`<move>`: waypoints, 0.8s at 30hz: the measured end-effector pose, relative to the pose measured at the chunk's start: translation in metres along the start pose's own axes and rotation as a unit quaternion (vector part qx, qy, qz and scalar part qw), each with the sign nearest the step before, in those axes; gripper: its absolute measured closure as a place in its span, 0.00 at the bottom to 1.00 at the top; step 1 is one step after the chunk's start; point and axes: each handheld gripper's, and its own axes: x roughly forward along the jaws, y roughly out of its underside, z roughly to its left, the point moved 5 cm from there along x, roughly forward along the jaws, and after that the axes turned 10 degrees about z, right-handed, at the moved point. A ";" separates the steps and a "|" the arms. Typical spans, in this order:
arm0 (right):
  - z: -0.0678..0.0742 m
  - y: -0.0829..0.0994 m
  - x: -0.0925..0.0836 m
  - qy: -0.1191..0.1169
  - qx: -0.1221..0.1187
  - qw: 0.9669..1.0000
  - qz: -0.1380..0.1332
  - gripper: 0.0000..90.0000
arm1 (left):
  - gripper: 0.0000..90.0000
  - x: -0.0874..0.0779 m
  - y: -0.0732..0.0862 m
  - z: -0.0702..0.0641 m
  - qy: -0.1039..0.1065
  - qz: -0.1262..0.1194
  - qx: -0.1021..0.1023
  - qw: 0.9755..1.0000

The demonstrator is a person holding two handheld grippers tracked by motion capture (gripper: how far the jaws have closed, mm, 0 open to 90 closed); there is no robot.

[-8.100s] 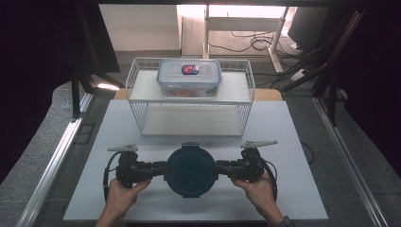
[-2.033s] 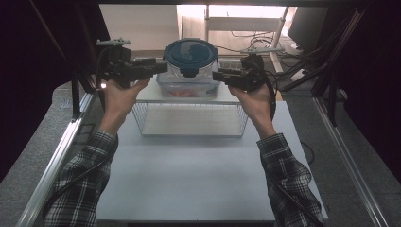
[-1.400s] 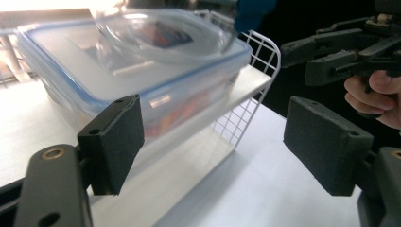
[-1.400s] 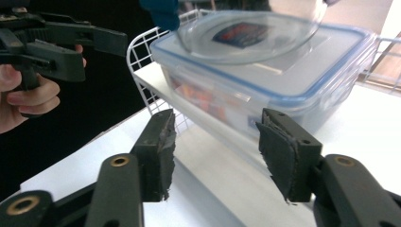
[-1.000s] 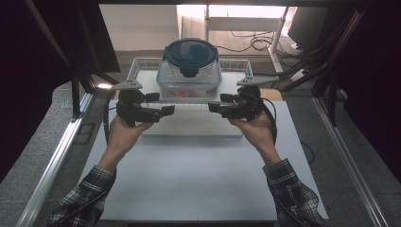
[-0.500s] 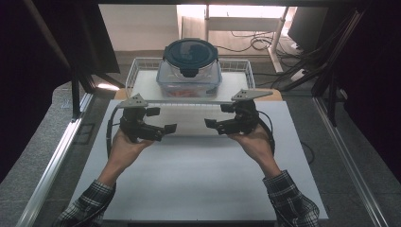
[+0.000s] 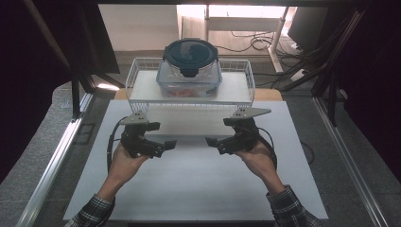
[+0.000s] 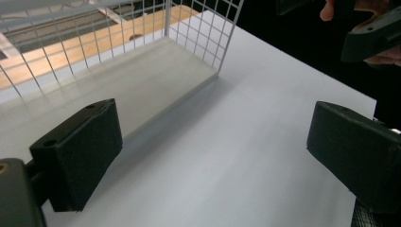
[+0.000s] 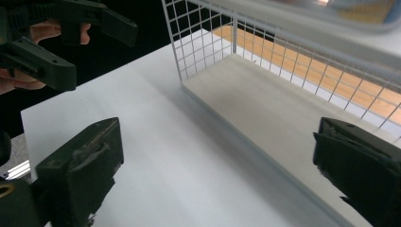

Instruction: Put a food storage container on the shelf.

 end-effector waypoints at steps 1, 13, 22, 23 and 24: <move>0.001 0.003 0.000 0.000 0.001 1.000 0.000 0.01 | 0.04 0.001 0.003 -0.001 0.001 0.001 -0.001 1.000; 0.010 0.042 0.005 -0.007 0.014 1.000 0.009 0.00 | 0.03 0.009 0.049 -0.015 -0.014 0.013 0.001 1.000; 0.012 0.070 0.006 -0.007 0.024 0.999 0.021 0.00 | 0.03 0.017 0.080 -0.020 -0.018 0.022 -0.008 1.000; 0.012 0.072 0.006 -0.003 0.025 0.999 0.021 0.00 | 0.02 0.018 0.084 -0.021 -0.016 0.023 -0.010 1.000; 0.012 0.075 0.006 0.001 0.028 0.999 0.020 0.00 | 0.02 0.019 0.087 -0.022 -0.017 0.026 -0.009 0.999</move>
